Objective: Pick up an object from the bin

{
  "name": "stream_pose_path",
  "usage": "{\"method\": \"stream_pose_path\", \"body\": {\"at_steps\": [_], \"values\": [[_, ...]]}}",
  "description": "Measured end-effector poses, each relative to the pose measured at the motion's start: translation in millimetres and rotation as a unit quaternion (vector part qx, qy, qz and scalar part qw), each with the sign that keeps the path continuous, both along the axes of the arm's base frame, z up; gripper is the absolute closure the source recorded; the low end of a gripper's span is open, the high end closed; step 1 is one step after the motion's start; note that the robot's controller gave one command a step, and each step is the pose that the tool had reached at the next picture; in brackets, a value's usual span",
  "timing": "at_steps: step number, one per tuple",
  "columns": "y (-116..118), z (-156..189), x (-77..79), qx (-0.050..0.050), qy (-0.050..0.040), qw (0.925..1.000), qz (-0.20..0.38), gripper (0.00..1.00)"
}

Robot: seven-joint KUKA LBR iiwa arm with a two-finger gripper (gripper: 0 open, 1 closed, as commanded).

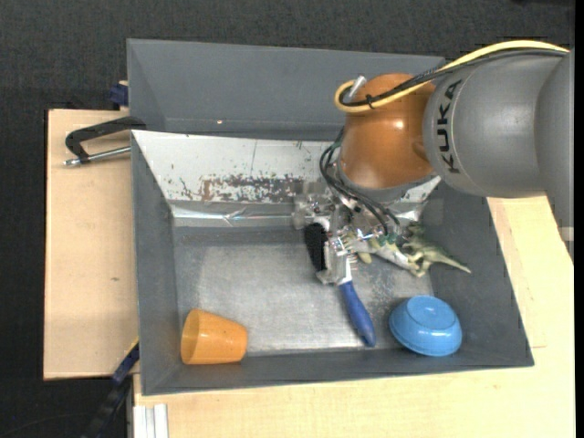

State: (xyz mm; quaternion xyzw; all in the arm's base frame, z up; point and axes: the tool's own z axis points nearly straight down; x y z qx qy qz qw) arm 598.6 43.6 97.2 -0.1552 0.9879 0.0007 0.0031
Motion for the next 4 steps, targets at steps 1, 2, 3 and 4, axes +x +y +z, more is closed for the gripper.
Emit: {"method": "stream_pose_path", "body": {"at_steps": [1, 2, 3, 4], "values": [[-1, 40, -50.9, -0.001, 0.0024, 0.9999, 0.015, 0.0], [2, 33, -1.3, -0.001, -0.0015, 0.9844, 0.176, 0.0], [-2, 13, -8.4, -0.001, 0.0023, 0.9726, 0.233, 0.0], [-2, 16, 4.3, -0.002, -0.0006, 0.9158, 0.402, 0.0]]}}
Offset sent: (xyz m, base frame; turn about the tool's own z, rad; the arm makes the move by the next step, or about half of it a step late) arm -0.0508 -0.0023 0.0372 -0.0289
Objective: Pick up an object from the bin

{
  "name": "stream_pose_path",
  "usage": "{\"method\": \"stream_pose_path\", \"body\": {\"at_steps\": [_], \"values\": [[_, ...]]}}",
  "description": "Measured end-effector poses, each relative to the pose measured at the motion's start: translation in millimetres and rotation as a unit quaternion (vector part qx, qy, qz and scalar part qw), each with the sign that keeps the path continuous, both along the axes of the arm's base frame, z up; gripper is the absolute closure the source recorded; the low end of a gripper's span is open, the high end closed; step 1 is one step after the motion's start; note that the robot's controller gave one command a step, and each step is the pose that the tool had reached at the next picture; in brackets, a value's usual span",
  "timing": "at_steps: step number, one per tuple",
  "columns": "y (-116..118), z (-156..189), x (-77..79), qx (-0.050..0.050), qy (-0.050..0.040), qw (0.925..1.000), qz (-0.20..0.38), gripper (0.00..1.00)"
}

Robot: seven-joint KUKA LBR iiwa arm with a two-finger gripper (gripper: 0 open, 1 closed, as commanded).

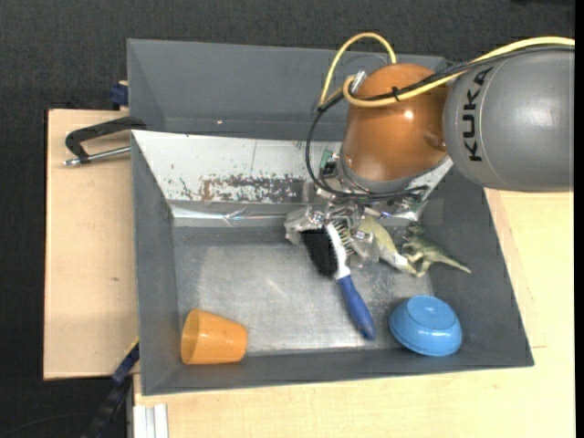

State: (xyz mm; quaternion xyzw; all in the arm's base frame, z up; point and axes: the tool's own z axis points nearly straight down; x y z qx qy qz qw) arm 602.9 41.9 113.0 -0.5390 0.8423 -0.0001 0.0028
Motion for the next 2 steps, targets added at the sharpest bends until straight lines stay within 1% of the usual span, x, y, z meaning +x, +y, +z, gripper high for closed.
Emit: {"method": "stream_pose_path", "body": {"at_steps": [1, 2], "values": [[6.0, -27.8, -9.8, -0.002, 0.0026, 0.9568, 0.291, 0.0], [6.6, -26.6, -9.3, -0.001, 0.0019, 0.957, 0.29, 1.0]]}}
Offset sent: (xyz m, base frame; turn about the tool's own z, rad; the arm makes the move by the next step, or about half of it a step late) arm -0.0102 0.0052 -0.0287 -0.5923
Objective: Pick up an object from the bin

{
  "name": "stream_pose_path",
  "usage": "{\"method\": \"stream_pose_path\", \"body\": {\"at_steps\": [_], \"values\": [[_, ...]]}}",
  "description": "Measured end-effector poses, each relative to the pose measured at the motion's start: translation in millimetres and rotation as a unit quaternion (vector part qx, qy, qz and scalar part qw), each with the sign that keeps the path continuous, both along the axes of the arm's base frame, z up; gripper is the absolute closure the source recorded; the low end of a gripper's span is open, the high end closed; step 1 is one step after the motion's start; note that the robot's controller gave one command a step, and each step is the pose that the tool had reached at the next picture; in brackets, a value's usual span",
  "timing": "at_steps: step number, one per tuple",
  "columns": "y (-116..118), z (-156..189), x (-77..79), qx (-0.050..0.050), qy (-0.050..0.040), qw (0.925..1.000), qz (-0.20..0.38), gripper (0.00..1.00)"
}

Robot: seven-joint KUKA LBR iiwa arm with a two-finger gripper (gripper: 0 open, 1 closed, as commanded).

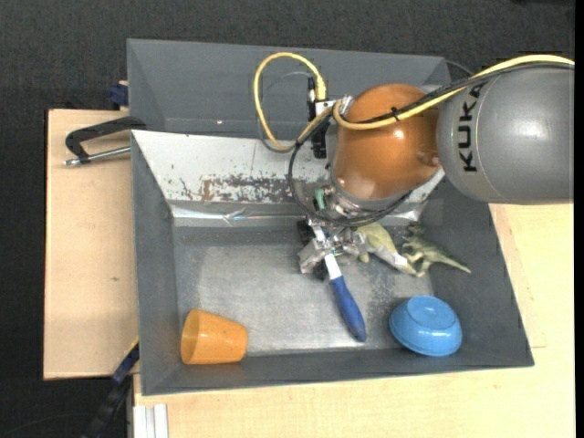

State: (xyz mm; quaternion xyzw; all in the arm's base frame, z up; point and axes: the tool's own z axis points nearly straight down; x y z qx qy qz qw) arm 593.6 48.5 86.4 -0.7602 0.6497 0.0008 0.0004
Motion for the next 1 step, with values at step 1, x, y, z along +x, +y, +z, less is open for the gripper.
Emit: {"method": "stream_pose_path", "body": {"at_steps": [1], "values": [[5.5, 162.2, -12.9, 0.002, -0.0056, 0.9877, -0.156, 1.0]]}}
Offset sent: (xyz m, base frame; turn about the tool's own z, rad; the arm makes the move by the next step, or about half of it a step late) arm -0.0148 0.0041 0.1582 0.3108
